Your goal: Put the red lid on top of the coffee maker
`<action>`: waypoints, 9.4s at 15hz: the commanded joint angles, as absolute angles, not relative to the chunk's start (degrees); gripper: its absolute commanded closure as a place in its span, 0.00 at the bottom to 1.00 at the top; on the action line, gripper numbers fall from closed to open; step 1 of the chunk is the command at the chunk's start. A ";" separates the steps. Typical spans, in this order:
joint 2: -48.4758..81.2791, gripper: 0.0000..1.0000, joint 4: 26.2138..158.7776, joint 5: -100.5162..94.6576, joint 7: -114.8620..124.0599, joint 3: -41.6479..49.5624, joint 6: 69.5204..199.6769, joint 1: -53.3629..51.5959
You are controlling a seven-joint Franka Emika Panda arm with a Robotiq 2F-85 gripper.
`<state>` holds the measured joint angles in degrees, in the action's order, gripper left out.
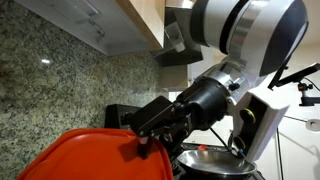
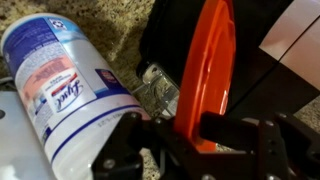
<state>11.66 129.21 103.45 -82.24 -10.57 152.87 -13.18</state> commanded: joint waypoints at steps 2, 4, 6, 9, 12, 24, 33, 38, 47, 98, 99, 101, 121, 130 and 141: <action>10.34 1.00 126.56 109.83 -88.12 -10.82 154.09 -13.69; 9.78 1.00 125.40 111.62 -89.34 -11.27 154.48 -14.18; 9.28 1.00 124.04 113.21 -90.63 -11.83 155.26 -14.90; 8.74 1.00 121.95 115.77 -92.59 -12.24 157.01 -15.89; 8.25 1.00 120.17 119.00 -95.82 -12.02 158.40 -16.68; 6.01 1.00 118.10 132.52 -108.61 -12.98 158.52 -17.71; 8.67 1.00 118.15 127.59 -98.94 -14.15 157.49 -17.74; 8.71 1.00 118.15 126.90 -97.33 -14.15 157.49 -17.74; 9.77 1.00 115.12 131.70 -101.24 -14.20 156.95 -18.64; 18.22 0.00 105.11 142.57 -121.23 -11.03 169.47 -27.54; 18.26 0.00 104.95 143.83 -123.68 -10.23 169.32 -28.15; 18.33 0.00 105.05 145.98 -127.21 -9.28 169.28 -29.07; 16.10 0.00 109.37 135.02 -114.46 -17.77 167.98 -25.49; 15.98 0.00 109.49 135.02 -114.46 -17.77 167.72 -24.97; 15.98 0.00 109.49 135.02 -114.46 -17.77 167.70 -24.97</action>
<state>15.98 109.49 135.02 -114.46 -17.77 167.70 -24.97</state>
